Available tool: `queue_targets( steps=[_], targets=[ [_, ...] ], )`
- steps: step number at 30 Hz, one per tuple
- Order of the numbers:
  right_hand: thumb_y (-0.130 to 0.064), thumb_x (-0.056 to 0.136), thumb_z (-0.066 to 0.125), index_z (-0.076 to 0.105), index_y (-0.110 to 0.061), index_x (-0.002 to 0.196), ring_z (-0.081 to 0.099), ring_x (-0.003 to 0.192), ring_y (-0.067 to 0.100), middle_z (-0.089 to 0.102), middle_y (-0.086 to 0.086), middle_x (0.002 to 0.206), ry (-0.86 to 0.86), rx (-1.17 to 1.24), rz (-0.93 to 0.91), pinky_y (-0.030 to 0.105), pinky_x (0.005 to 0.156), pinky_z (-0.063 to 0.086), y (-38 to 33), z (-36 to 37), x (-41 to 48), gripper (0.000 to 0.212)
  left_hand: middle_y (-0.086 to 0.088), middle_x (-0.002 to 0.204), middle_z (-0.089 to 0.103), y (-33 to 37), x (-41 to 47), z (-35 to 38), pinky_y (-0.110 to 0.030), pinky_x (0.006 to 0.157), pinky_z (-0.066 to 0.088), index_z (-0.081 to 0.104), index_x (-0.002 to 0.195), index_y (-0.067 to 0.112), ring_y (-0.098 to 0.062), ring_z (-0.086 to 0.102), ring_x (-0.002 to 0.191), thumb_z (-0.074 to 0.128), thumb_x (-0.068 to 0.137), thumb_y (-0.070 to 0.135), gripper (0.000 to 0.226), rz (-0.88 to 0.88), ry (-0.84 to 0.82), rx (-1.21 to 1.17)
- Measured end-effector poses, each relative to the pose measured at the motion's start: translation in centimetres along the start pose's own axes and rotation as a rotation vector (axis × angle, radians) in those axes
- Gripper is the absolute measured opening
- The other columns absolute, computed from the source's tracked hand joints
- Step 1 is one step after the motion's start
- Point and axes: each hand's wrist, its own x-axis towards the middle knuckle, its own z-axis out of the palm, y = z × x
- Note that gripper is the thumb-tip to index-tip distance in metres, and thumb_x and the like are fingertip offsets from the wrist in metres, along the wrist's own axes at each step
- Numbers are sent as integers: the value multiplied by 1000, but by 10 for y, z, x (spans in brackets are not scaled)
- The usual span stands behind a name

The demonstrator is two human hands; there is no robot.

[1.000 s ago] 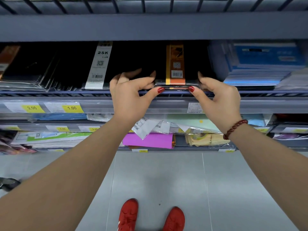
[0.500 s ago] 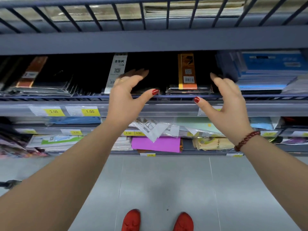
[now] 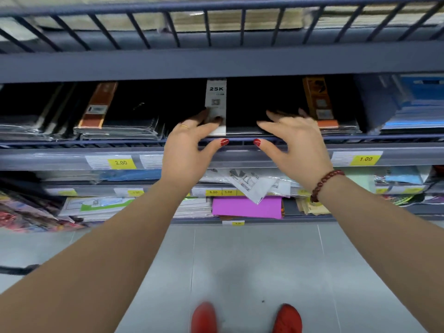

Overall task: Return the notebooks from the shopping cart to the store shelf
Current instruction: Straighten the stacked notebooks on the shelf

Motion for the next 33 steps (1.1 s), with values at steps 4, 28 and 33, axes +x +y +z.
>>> queue_targets(
  steps=[4, 28, 33],
  targets=[
    [-34, 80, 65, 71, -15, 108, 62, 100, 27, 69, 7, 111, 122, 69, 53, 38, 102, 31, -5, 9, 0, 34, -7, 103, 65, -8, 0, 1, -42, 87, 51, 68, 116, 18, -29, 56, 105, 70, 82, 27, 35, 31, -7, -30],
    [-48, 80, 60, 59, -21, 125, 47, 123, 14, 56, -2, 132, -20, 295, 24, 41, 107, 37, -104, 31, 3, 53, 1, 127, 53, -49, -38, -82, -21, 110, 25, 60, 122, 8, -17, 43, 127, 69, 85, 18, 39, 302, 196, 10],
    [-41, 80, 68, 48, -20, 135, 47, 123, 16, 53, 0, 131, -61, 393, 100, 35, 107, 37, -151, 55, 24, 62, -12, 125, 57, -101, -28, -131, -10, 105, 22, 61, 122, 7, -26, 46, 122, 67, 85, 27, 43, 66, 229, 79]
  ],
)
